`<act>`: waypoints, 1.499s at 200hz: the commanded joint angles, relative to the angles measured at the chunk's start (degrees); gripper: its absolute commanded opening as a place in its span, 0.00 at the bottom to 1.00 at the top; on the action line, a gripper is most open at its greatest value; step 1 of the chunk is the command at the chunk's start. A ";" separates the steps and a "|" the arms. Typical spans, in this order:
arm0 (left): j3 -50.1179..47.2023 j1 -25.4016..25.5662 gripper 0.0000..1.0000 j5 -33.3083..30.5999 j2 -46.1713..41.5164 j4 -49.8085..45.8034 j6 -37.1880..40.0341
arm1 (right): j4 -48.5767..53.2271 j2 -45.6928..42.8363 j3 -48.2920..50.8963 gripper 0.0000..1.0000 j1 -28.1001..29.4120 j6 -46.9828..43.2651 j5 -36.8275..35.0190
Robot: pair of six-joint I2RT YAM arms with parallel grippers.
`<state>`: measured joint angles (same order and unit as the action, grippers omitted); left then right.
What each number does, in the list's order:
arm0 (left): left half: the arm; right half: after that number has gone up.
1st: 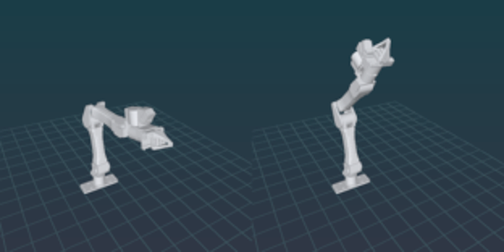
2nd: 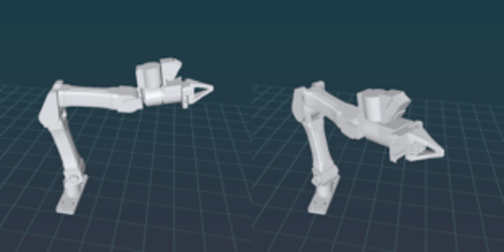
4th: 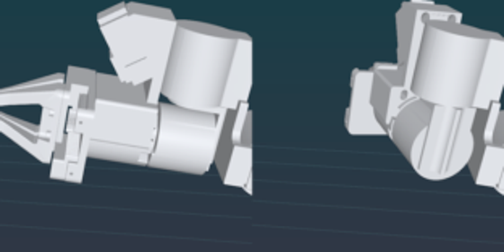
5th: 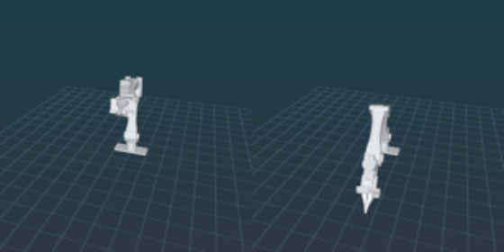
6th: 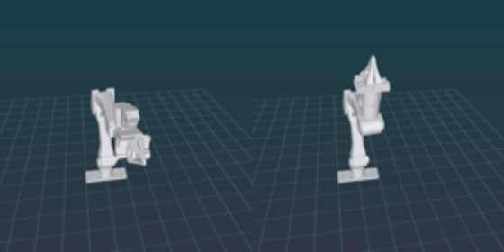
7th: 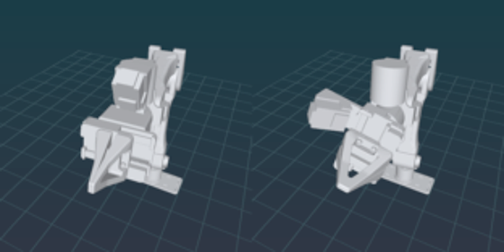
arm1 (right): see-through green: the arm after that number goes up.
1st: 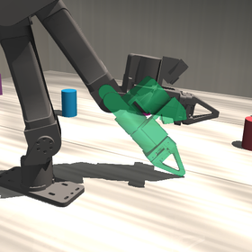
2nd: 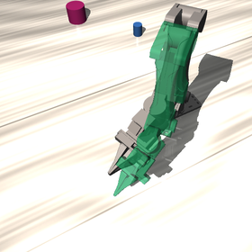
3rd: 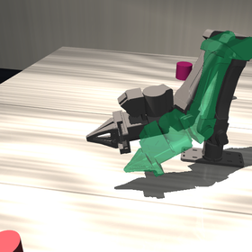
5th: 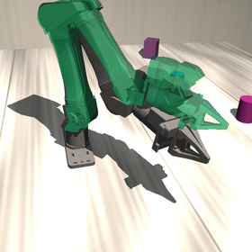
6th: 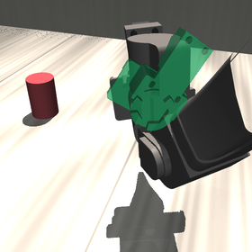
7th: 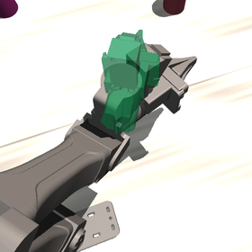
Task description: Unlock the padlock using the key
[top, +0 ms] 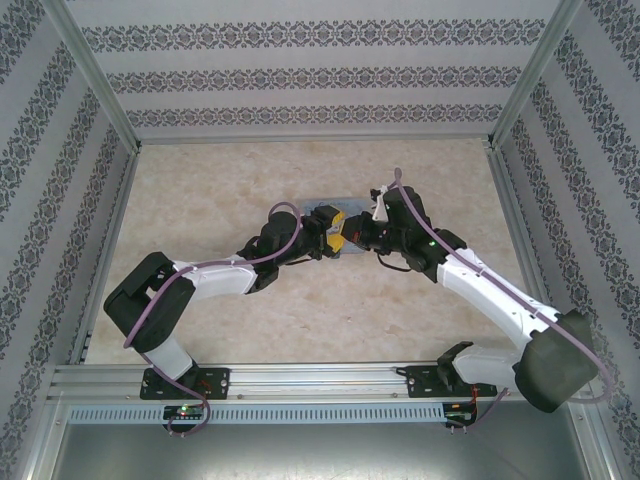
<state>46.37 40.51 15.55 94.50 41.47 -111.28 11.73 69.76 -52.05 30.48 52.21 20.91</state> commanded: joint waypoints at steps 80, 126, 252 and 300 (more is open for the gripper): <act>-0.39 0.63 0.52 -1.93 0.37 1.59 1.84 | -0.59 -1.35 2.31 0.00 -1.10 0.24 -0.39; 0.00 0.58 0.55 -1.77 0.59 1.28 2.39 | -1.00 -1.33 2.75 0.00 -1.45 0.53 -0.17; -0.05 0.61 0.34 -2.36 1.06 1.42 2.77 | -0.77 -1.64 2.83 0.00 -1.92 0.56 -0.17; -0.31 0.58 0.31 -2.44 0.95 1.17 2.96 | -0.61 -1.81 2.90 0.00 -2.18 0.62 -0.27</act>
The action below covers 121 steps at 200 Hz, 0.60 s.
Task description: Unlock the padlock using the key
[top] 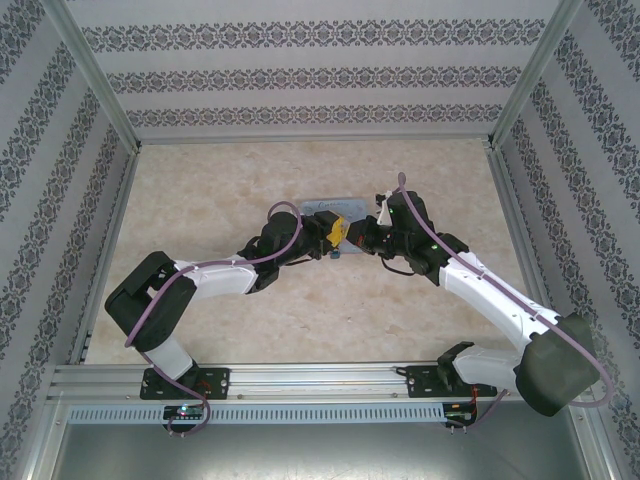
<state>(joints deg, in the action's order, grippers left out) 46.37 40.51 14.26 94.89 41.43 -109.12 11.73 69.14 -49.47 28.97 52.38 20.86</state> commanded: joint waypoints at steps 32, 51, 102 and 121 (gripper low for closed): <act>-0.67 0.61 0.26 -1.32 0.48 1.04 0.93 | -0.54 -1.21 0.35 0.00 -1.01 0.43 -0.22; -0.64 0.62 0.24 -1.43 0.51 0.94 0.93 | -0.60 -1.13 0.26 0.00 -1.13 0.50 -0.12; -0.28 0.61 0.18 -1.34 0.60 0.58 1.28 | -0.56 -0.85 0.17 0.00 -1.29 0.44 -0.08; -0.27 0.61 0.18 -1.30 0.86 0.76 1.28 | -0.70 -0.72 0.14 0.00 -1.37 0.44 -0.01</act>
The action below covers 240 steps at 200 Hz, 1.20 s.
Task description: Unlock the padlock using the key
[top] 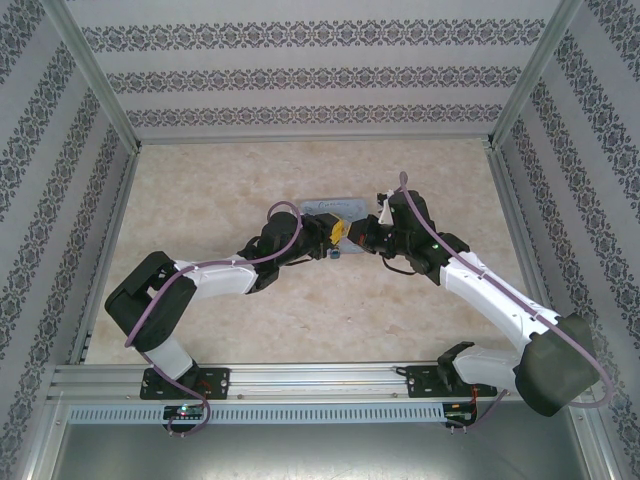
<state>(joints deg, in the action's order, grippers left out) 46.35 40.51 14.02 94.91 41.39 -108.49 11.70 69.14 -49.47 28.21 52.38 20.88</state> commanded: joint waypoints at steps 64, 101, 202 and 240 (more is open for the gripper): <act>0.37 0.62 0.58 0.28 2.01 1.06 0.17 | -0.65 1.11 -2.24 0.00 -0.87 0.05 0.47; 0.84 0.91 0.68 0.77 2.83 1.54 -0.22 | -1.08 2.78 -3.90 0.00 -0.59 0.17 1.05; 1.03 0.93 0.77 -1.00 3.88 5.97 -2.56 | -2.67 5.85 -4.69 0.00 3.52 1.49 -0.32; 0.29 0.88 0.62 -1.89 3.49 6.84 -2.68 | -2.63 4.74 -3.28 0.00 3.52 1.54 -0.74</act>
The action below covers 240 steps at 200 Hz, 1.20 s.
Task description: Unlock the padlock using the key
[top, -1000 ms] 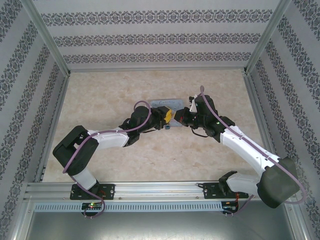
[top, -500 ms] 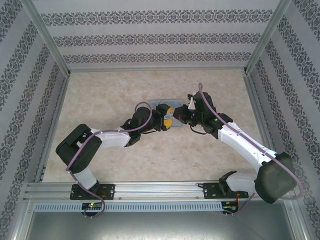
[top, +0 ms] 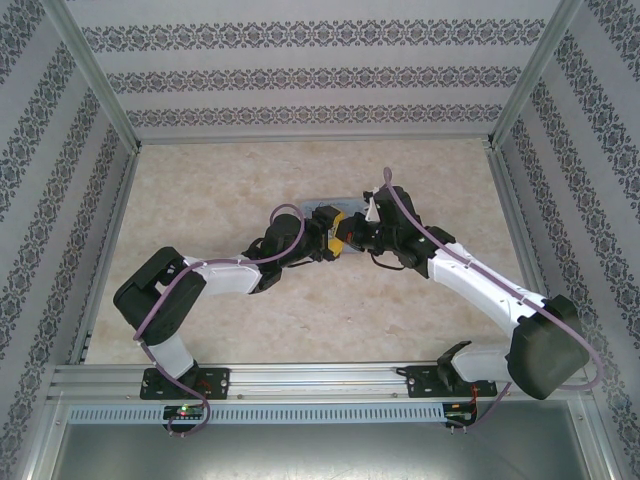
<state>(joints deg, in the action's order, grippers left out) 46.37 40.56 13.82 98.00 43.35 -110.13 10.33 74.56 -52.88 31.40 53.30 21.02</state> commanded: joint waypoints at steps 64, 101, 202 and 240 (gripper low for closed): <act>-0.72 0.84 0.48 -2.57 -0.20 4.26 -0.53 | -1.18 -2.62 2.46 0.00 -0.61 0.89 -0.98; -0.75 0.89 0.48 -2.83 -0.26 3.93 -0.35 | -1.02 -3.61 3.24 0.00 -1.42 1.01 -0.88; -1.21 0.88 0.39 -2.97 -0.46 3.29 -0.10 | -0.67 -4.52 4.10 0.00 -2.48 1.02 -0.76; -1.20 0.84 0.35 -2.99 -0.52 3.31 0.09 | -0.70 -4.60 4.28 0.00 -2.79 1.05 -0.84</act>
<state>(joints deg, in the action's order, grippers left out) 45.69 40.56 11.70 98.00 44.25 -110.17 10.00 71.18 -49.21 29.34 53.91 20.82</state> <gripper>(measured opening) 0.364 0.051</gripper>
